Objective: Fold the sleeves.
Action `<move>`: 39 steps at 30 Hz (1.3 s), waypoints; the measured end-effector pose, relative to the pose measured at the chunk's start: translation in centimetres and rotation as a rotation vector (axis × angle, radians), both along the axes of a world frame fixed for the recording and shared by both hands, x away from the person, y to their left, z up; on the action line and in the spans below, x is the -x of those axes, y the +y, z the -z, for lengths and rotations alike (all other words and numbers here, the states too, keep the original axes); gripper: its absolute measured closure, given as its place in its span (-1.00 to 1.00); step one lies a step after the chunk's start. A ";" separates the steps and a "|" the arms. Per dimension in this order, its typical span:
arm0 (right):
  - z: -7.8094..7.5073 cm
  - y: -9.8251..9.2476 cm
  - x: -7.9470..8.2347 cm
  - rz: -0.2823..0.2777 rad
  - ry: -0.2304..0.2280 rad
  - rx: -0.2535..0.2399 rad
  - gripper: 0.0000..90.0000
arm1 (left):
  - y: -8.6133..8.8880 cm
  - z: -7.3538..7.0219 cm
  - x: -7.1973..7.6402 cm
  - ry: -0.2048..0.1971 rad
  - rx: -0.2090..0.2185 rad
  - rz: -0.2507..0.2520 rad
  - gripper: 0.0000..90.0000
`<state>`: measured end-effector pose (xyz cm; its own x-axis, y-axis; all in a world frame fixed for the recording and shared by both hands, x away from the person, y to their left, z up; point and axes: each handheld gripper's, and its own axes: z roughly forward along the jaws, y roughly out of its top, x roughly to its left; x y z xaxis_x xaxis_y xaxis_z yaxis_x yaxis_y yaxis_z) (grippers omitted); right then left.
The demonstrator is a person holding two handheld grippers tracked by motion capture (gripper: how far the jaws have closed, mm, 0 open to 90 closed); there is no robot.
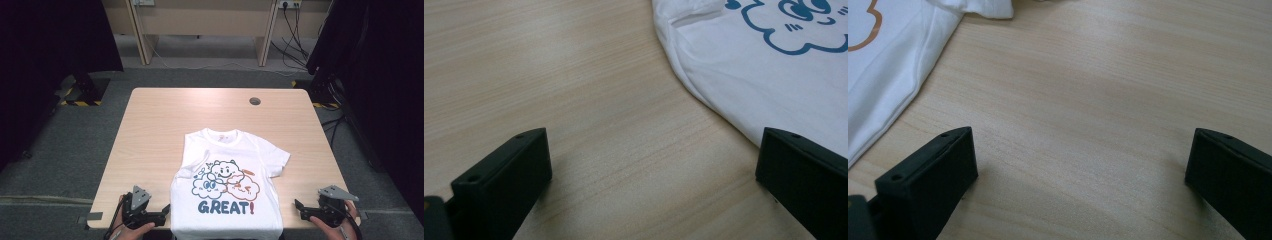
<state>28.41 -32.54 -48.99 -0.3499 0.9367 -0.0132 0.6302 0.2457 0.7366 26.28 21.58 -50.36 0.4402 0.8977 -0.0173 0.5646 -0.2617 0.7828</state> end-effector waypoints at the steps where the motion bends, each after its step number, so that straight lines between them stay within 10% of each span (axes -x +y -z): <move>1: 0.0 0.0 0.0 0.001 0.000 0.000 -0.99 | 0.0 0.0 0.0 -0.001 0.000 0.000 -1.00; 39: -1.2 0.8 -2.7 0.010 -0.004 -0.034 -0.91 | 0.1 0.3 0.1 -0.024 0.010 0.008 -1.00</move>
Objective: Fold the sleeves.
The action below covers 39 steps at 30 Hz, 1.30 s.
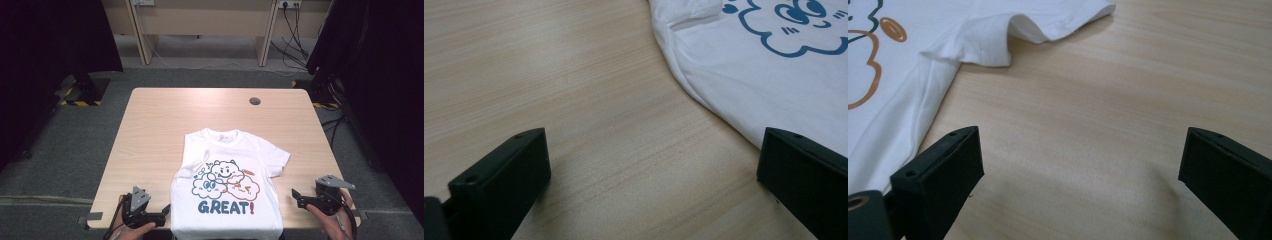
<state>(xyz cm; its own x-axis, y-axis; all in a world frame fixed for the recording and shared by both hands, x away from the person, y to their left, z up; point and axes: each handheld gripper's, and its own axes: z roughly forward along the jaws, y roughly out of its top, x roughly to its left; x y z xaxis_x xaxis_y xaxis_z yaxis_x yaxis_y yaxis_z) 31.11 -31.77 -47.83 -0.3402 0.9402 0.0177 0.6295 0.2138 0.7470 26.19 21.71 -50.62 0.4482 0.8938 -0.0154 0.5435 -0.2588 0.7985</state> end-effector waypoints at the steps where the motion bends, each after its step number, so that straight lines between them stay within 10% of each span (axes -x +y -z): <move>1: -0.1 0.1 -0.2 -0.001 -0.006 0.012 -0.91 | 0.0 0.0 0.0 -0.001 0.001 0.000 -1.00; 39: -1.1 3.2 -7.8 0.009 0.007 -0.006 -0.84 | 0.0 -0.1 0.0 0.005 -0.003 -0.001 -1.00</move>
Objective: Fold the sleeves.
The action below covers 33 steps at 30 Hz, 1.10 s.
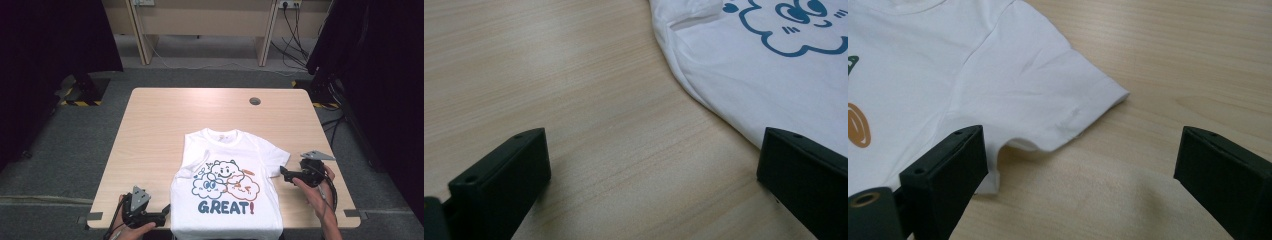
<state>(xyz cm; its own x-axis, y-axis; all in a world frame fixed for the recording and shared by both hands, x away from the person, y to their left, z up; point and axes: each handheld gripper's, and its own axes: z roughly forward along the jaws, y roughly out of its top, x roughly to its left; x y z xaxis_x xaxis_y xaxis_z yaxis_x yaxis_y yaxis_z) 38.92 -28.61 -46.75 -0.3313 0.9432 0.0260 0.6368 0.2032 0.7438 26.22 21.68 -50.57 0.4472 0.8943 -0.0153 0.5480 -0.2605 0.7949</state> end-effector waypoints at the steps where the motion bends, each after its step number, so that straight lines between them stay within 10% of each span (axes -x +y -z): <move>1: 0.0 0.0 0.0 0.000 0.000 0.000 -0.84 | 0.0 0.0 0.0 0.000 0.000 0.000 -1.00; 20: -1.2 0.1 -2.0 0.035 -0.015 -0.068 -0.80 | 0.0 0.0 0.0 0.000 0.001 0.001 -1.00; 33: 0.2 0.9 -3.7 0.020 0.028 -0.020 -0.53 | 0.0 0.0 0.0 0.000 0.000 0.003 -1.00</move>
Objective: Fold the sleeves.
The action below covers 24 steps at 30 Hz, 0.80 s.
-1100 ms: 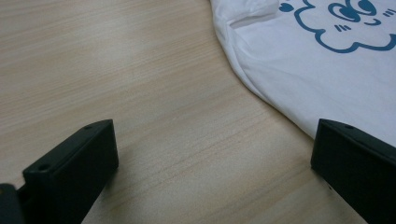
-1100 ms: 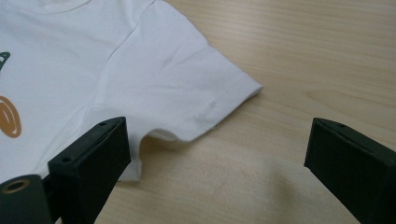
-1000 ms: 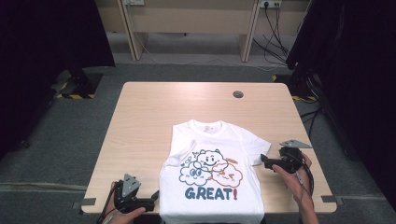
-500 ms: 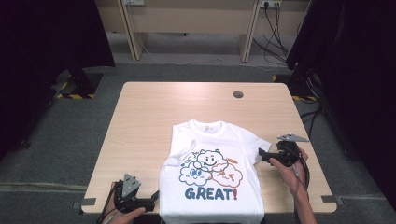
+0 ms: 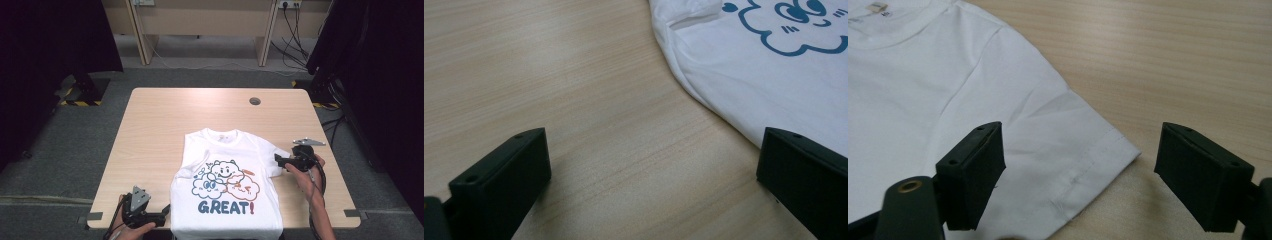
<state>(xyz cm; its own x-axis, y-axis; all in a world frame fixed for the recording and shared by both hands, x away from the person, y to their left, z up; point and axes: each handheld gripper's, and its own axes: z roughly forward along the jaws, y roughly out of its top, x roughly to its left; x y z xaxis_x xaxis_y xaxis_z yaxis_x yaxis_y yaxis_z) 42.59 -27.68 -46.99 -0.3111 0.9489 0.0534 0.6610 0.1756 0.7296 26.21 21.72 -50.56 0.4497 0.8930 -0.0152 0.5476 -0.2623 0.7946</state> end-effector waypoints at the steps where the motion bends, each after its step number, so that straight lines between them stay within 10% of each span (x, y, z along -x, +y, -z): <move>1: 0.1 0.1 -0.1 0.000 0.005 0.006 -0.49 | 0.0 0.0 0.0 0.000 0.000 0.000 -1.00; 13: 0.6 -0.5 -0.4 -0.054 -0.030 0.046 0.61 | 0.0 0.0 0.0 -0.001 0.000 0.002 -1.00; 24: -1.2 0.3 0.5 -0.094 -0.152 0.056 0.89 | 0.0 0.0 0.0 -0.002 0.002 0.002 -1.00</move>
